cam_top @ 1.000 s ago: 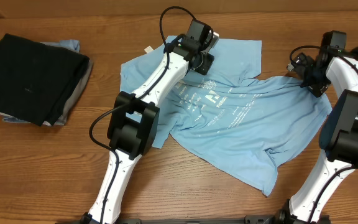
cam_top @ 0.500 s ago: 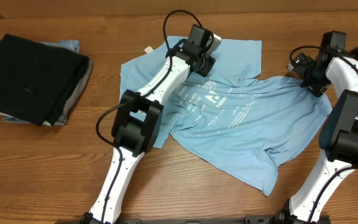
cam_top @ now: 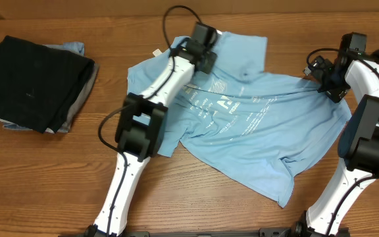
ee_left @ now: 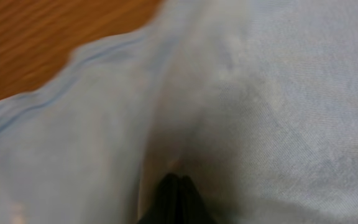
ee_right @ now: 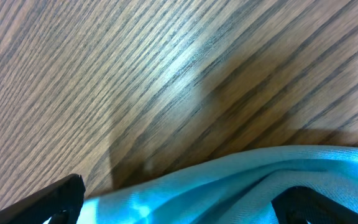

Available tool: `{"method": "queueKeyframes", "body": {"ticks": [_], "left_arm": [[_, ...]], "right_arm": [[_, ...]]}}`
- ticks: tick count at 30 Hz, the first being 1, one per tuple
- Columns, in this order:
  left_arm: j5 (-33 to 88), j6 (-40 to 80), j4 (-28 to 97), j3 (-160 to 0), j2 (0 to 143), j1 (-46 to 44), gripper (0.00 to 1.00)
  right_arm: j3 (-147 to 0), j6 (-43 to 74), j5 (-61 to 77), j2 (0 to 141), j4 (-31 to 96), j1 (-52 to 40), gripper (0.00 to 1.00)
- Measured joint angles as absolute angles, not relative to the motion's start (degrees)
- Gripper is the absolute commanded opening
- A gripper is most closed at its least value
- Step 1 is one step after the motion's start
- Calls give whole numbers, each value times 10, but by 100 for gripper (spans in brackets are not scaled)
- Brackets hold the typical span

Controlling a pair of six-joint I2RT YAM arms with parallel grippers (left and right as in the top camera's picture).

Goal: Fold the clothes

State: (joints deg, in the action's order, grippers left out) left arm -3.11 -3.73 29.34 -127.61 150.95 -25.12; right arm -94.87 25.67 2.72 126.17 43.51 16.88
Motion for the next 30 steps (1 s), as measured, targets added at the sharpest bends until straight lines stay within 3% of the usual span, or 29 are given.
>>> {"method": "queueKeyframes", "body": {"ticks": [5, 6, 11, 14, 17, 23, 30], "left_arm": [[-39, 6, 307, -1282, 1511, -181, 6], [-39, 15, 310, -1283, 1511, -169, 17], [1, 42, 347, -1312, 1518, -111, 46], [22, 52, 408, -1375, 1536, -99, 58], [24, 64, 477, -1459, 1548, -96, 87], [27, 156, 647, -1631, 1496, -94, 100], [43, 216, 844, -1690, 1323, -71, 100]], "right_arm": [[-949, 256, 27, 1262, 435, 169, 100], [-949, 256, 27, 1262, 435, 169, 100], [-949, 257, 27, 1262, 435, 169, 100], [-949, 256, 27, 1262, 435, 169, 100], [-949, 256, 27, 1262, 434, 169, 100], [-949, 256, 27, 1262, 434, 169, 100], [-949, 256, 27, 1262, 433, 169, 100]]}}
